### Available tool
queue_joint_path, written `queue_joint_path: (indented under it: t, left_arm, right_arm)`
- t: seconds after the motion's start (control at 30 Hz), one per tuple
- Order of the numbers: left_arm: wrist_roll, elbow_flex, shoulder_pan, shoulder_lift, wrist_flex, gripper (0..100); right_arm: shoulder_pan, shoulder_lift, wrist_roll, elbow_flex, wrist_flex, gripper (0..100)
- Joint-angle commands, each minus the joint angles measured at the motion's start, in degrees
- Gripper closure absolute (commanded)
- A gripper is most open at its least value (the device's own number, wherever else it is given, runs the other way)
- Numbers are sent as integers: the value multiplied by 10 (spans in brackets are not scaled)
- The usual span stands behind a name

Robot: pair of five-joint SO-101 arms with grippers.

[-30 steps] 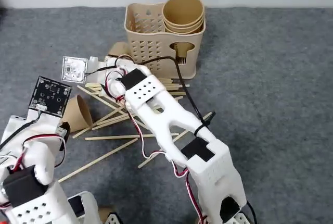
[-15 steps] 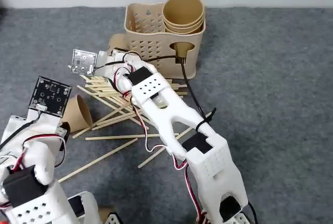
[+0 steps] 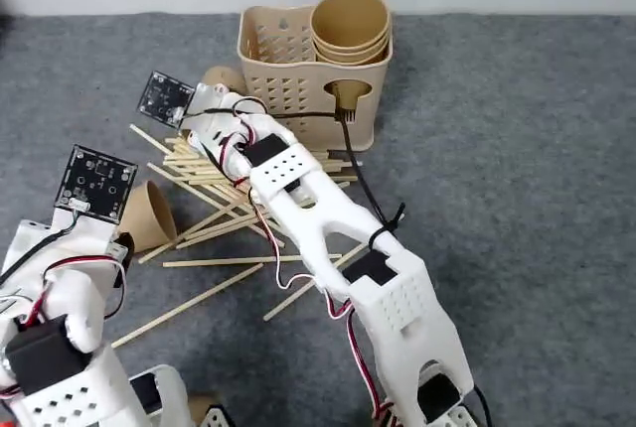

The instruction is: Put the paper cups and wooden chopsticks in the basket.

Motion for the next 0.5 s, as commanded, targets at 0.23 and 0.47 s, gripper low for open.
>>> queue_joint_path:
  t: [0.23, 0.47]
  left_arm:
    - [-4, 0, 4, -8, -5, 739]
    - [-4, 20, 4, -8, -5, 739]
  right_arm:
    - [-12, -124, -172, -25, 139, 991]
    - [-17, -129, -172, -23, 166, 991]
